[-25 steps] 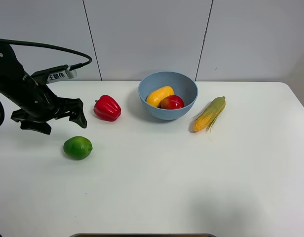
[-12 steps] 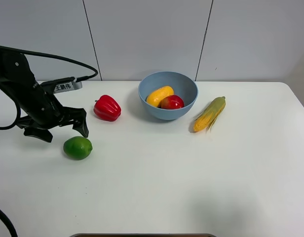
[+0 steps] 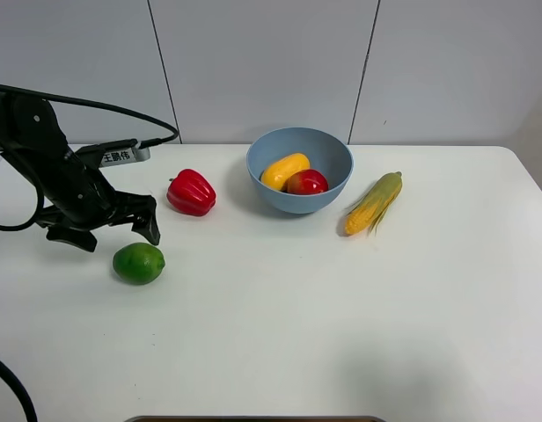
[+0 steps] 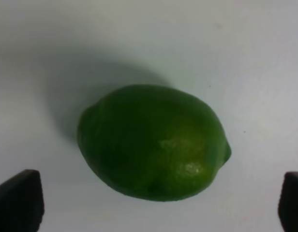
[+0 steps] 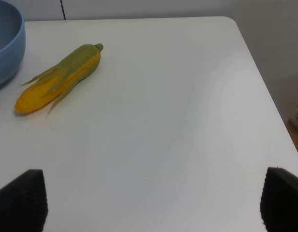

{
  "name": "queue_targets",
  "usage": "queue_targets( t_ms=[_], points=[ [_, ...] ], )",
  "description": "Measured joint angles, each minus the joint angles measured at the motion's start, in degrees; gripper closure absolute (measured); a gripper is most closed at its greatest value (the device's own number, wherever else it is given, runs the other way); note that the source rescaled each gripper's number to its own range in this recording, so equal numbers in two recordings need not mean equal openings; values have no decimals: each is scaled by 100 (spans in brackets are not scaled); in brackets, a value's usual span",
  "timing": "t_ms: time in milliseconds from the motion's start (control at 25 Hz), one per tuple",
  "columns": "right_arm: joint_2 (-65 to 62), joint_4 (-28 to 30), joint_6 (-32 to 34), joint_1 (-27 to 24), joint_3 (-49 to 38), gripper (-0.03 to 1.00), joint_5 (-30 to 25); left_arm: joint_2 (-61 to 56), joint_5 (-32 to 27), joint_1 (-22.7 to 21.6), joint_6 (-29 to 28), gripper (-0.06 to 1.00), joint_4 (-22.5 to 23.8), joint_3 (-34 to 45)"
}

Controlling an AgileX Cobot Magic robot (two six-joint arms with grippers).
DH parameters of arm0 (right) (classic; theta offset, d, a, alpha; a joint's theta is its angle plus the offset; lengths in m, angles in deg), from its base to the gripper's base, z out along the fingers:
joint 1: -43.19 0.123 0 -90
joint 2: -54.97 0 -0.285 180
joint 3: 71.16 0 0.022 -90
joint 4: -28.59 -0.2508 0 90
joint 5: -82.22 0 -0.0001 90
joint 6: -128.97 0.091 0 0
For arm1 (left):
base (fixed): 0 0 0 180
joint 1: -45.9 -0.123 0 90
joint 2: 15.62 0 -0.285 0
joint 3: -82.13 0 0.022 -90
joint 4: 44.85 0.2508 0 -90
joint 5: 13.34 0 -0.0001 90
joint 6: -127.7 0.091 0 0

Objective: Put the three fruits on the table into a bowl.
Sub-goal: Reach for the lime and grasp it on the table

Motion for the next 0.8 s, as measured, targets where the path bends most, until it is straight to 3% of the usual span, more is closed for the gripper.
queue_targets(
  t_ms=[800],
  points=[
    [0, 0, 0, 0, 0, 27, 0, 643, 308, 0, 434, -6, -96, 0]
  ],
)
